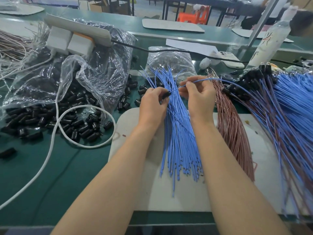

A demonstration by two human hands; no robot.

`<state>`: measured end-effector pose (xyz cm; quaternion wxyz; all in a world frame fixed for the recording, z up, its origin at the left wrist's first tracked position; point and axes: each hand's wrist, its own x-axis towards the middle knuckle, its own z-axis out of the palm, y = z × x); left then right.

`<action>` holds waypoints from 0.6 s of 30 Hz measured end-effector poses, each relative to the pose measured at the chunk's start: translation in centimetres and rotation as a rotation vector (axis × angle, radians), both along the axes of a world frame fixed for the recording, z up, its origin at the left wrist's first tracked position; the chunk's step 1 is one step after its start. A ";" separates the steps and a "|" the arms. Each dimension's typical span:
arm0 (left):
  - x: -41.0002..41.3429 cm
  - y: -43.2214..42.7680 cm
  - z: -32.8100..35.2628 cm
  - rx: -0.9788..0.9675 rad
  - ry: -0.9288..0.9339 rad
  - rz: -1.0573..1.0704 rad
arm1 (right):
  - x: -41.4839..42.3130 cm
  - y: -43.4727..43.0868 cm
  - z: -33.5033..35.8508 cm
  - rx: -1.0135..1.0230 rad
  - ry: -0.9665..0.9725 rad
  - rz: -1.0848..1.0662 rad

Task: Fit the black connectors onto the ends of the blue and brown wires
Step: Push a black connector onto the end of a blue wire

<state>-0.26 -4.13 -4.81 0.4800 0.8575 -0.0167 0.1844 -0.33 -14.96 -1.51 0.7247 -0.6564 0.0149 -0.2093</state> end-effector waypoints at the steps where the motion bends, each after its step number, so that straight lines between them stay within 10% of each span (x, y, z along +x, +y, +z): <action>1: -0.1 0.0 0.0 0.002 -0.005 -0.010 | 0.1 0.0 -0.1 0.027 0.024 0.018; 13: -1.0 -0.5 0.7 0.090 -0.233 0.005 | -0.3 0.8 -0.7 -0.185 0.048 0.184; 18: -1.7 -0.9 2.1 -0.442 -0.082 -0.049 | -0.8 1.8 -0.2 -0.118 0.124 0.409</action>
